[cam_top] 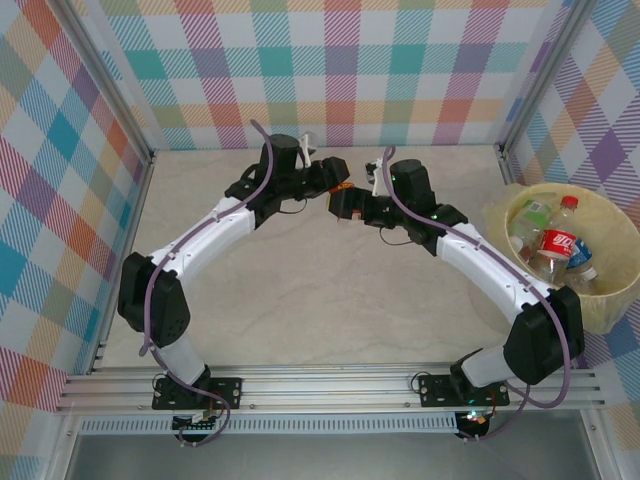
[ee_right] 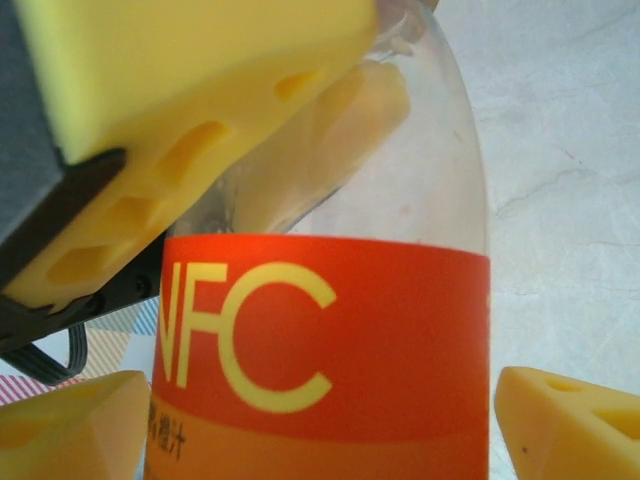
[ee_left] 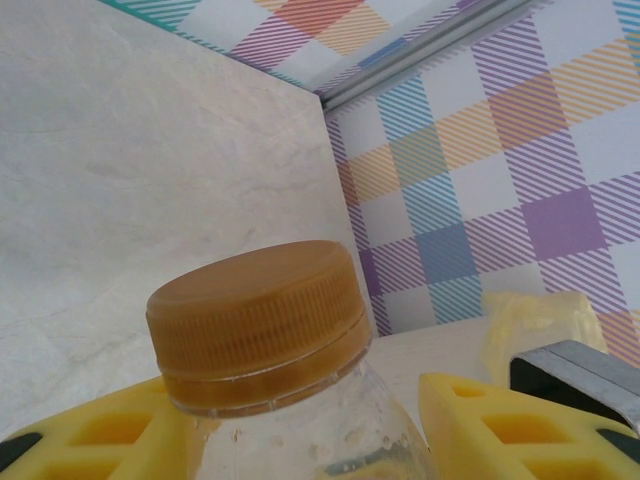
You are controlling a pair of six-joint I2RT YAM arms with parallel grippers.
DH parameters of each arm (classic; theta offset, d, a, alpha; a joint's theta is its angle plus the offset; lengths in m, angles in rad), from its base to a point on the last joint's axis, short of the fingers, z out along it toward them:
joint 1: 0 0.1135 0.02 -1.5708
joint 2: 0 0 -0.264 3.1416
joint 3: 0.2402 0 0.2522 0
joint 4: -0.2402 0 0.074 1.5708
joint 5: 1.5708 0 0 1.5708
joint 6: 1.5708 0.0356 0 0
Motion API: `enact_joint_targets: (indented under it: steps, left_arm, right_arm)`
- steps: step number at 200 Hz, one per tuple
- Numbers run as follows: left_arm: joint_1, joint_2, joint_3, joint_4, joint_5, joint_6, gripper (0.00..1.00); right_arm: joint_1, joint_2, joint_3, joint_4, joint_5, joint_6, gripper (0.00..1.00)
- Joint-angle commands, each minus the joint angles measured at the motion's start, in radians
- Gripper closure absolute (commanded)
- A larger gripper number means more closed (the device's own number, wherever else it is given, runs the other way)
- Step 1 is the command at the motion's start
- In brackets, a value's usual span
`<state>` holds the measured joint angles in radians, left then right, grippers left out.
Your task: Put the plastic bottles in the bin
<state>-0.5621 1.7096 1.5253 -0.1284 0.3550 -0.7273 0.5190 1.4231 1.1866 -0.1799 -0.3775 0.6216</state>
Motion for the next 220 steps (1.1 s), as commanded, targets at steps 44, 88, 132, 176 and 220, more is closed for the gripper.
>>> enact_joint_targets:
  steps: [44, 88, 132, 176, 220]
  left_arm:
    - [-0.011, -0.042, -0.014, 0.047, 0.038, 0.015, 0.48]
    - [-0.011, -0.041, -0.011, 0.048, 0.047, 0.017, 0.47]
    - [-0.011, -0.031, 0.009, 0.053, 0.080, 0.006, 0.44]
    - [-0.005, -0.049, 0.071, 0.006, 0.114, 0.040, 0.18]
    - [0.019, -0.099, 0.023, 0.085, 0.130, -0.009, 0.01]
  right_arm:
    - [0.007, -0.010, -0.022, 0.048, 0.032, 0.016, 0.39]
    - [0.007, -0.023, -0.031, 0.043, 0.055, 0.014, 0.43]
    - [0.007, -0.044, -0.035, 0.009, 0.100, -0.019, 0.44]
    - [0.006, -0.070, -0.027, -0.081, 0.180, -0.084, 0.44]
    - [-0.045, -0.111, 0.003, -0.203, 0.251, -0.137, 0.44]
